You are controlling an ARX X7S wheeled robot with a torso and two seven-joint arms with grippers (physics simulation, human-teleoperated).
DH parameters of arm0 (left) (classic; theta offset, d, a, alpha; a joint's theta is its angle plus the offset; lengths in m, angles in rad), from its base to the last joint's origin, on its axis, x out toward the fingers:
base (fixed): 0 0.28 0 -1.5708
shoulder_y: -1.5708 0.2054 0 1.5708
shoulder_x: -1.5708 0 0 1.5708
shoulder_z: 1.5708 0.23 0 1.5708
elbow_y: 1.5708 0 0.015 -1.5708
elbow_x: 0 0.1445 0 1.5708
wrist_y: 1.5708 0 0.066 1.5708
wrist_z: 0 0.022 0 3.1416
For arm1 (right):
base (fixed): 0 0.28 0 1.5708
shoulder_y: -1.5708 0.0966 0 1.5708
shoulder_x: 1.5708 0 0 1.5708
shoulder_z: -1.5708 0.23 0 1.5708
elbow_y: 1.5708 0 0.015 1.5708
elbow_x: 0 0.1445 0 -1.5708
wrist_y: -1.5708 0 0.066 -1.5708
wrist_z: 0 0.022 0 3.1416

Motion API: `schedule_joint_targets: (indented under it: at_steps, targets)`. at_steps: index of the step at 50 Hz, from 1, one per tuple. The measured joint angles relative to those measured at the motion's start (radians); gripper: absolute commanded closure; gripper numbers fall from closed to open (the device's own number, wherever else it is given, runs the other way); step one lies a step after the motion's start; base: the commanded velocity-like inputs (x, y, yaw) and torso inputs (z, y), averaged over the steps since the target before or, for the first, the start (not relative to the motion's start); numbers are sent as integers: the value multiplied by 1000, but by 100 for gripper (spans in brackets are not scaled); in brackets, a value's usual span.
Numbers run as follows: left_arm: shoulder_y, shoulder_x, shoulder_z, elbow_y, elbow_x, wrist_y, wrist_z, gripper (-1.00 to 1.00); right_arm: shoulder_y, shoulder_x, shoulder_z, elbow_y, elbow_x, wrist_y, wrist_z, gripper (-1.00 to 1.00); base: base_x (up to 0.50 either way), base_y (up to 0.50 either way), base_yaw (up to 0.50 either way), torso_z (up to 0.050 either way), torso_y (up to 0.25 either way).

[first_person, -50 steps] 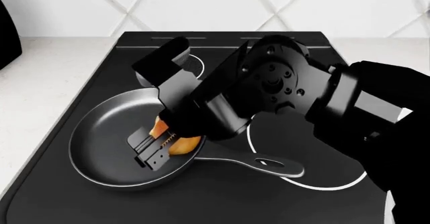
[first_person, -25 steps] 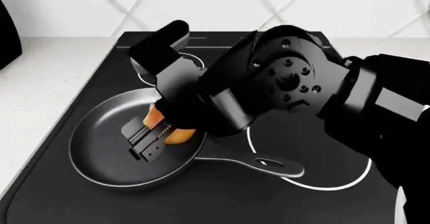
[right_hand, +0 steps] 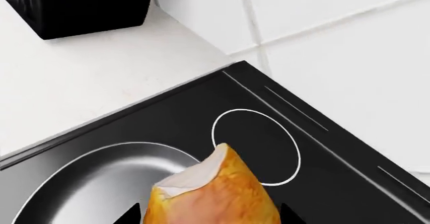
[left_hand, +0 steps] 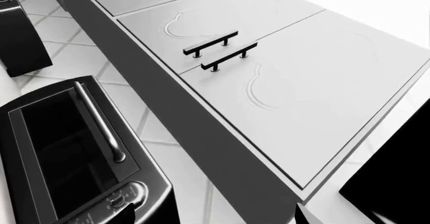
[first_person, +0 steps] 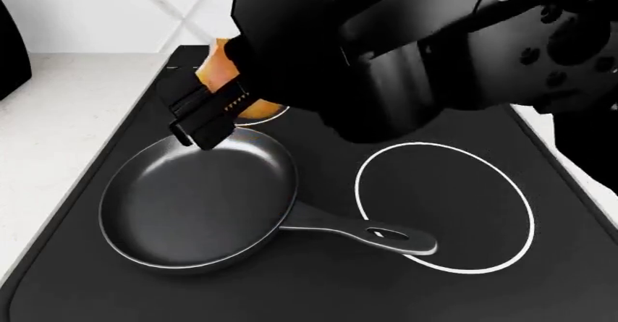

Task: Pick the chicken breast from the pan and place it on the plate.

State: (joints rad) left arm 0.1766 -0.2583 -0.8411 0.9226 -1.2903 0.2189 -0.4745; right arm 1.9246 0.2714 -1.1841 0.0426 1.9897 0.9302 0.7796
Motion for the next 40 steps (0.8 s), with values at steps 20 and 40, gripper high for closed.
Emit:
schedule_joint_targets:
  at_steps: [20, 40]
  targets:
    - [3, -5, 5, 5, 8, 3, -2, -100, 168, 163, 78, -133, 68, 38, 139, 100, 0, 0, 0, 0, 0]
    - [15, -7, 0, 7, 5, 12, -4, -100, 216, 230, 109, -165, 65, 38, 201, 100, -329, -110, 0, 0, 0]
